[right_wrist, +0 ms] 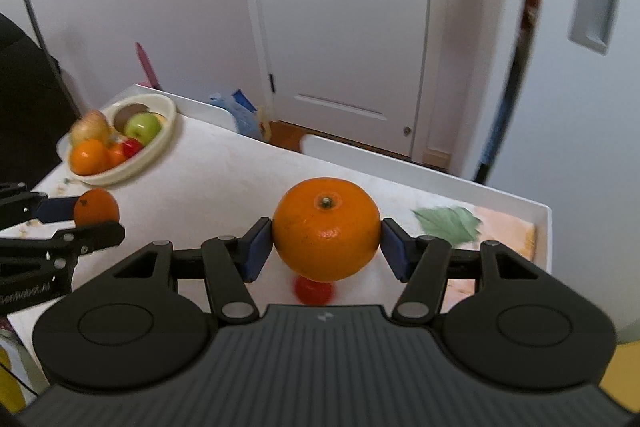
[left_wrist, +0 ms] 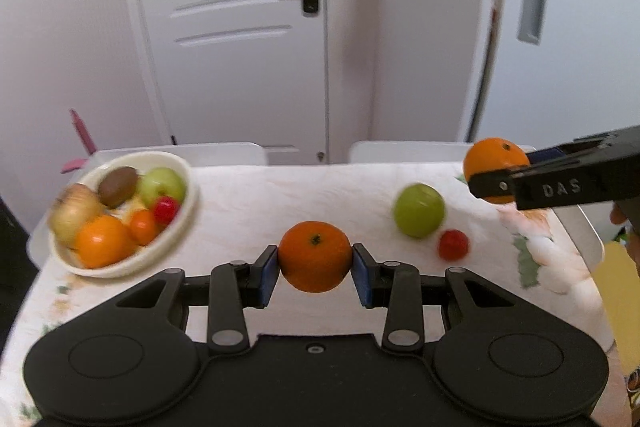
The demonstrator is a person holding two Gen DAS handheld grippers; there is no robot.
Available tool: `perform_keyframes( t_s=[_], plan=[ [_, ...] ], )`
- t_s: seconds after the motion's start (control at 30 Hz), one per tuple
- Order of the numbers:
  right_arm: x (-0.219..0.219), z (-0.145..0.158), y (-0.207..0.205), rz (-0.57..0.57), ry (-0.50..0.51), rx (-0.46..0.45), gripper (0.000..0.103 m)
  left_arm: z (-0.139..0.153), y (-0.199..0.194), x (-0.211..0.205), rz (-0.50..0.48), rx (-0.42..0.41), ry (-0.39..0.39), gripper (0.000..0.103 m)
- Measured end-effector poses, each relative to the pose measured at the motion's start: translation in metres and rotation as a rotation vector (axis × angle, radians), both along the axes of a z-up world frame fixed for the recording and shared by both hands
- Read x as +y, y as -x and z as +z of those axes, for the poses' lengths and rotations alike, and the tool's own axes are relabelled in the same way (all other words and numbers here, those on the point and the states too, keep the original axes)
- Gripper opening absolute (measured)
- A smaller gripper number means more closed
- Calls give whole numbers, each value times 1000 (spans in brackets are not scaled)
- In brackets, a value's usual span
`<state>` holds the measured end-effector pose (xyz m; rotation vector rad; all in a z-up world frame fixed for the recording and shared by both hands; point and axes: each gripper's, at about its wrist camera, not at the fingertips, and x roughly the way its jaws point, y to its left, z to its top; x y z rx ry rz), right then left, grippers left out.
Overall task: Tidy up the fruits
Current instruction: 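Carry the tangerine and orange over the duck bowl with both tools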
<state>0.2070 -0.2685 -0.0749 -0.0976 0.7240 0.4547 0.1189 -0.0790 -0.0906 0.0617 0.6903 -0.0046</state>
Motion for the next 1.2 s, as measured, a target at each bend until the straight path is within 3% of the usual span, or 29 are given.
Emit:
perform_keyframes(
  t_s=[0.6,1.2],
  plan=[
    [141,44,-16,23,-48,-16,74,41,-29,127,5,-24,-26,43],
    [237,28,-73,-57,-45,25,74,0,-114,205,-141,85,-76,43]
  ],
)
